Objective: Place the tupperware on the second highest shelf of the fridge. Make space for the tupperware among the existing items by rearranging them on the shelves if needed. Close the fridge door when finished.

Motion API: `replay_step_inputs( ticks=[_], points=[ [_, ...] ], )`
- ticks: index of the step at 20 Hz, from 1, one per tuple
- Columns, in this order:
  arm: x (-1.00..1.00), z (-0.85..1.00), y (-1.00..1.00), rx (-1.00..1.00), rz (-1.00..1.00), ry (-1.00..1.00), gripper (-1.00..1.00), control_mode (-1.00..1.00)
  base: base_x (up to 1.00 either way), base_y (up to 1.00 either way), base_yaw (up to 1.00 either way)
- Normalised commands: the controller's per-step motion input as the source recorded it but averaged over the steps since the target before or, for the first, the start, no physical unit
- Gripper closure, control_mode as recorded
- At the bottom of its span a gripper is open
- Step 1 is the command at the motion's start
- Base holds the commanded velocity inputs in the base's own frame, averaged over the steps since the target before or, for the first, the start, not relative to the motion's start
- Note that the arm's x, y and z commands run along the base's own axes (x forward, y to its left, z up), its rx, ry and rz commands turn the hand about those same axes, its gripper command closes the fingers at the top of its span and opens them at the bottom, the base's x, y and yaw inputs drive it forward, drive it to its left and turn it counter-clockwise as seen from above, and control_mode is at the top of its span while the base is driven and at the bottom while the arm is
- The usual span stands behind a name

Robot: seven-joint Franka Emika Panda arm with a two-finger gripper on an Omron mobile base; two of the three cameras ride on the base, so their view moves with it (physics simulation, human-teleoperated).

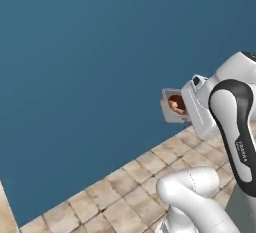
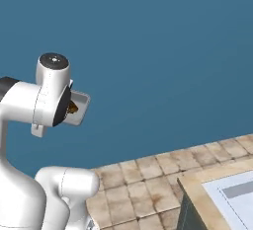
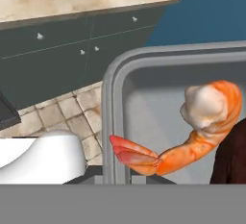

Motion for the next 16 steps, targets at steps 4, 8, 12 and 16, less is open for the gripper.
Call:
replay_step_inputs(
  ticks=[4, 8, 12, 16],
  points=[
    [0.0, 0.0, 0.0, 0.0, 0.0, 0.0, 1.0, 1.0, 0.86, 0.0, -0.53],
    [0.0, 0.0, 0.0, 0.0, 0.0, 0.0, 1.0, 1.0, 0.75, 0.0, -0.6],
    [0.0, 0.0, 0.0, 0.0, 0.0, 0.0, 1.0, 1.0, 0.84, 0.0, -0.56],
    [0.0, 0.0, 0.0, 0.0, 0.0, 0.0, 1.0, 1.0, 0.93, 0.03, -0.54]
  ],
)
